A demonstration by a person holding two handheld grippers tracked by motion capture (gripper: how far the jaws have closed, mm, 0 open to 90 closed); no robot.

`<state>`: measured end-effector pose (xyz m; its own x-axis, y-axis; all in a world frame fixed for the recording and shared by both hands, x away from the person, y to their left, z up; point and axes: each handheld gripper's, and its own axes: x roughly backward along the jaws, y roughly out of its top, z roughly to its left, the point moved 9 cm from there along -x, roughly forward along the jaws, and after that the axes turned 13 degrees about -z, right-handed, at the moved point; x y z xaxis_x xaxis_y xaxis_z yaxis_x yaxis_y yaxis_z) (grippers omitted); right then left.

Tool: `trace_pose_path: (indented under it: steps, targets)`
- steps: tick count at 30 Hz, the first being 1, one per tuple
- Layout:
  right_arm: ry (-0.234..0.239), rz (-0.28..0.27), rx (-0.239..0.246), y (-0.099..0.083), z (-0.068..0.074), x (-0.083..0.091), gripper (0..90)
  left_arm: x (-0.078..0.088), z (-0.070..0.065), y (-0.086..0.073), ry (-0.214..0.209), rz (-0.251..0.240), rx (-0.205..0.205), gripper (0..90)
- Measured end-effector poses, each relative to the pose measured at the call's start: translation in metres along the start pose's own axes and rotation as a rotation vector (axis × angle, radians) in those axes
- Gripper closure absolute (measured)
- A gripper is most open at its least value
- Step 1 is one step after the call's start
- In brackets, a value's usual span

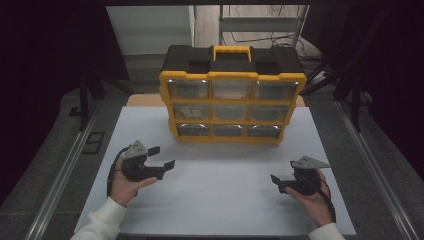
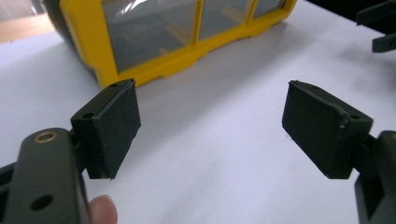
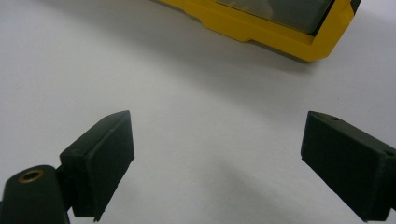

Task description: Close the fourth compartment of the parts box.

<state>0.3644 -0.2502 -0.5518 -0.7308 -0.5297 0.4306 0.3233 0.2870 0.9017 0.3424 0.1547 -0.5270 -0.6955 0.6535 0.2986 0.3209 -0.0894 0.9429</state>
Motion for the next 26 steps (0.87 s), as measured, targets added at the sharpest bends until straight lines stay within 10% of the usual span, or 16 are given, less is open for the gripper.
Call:
trace_pose_path:
  steps: [26]
  targets:
    - [0.008,0.002,0.007,0.0,0.0,-0.001,10.2,0.01,0.01,-0.02,0.043,0.027,0.009,18.8]
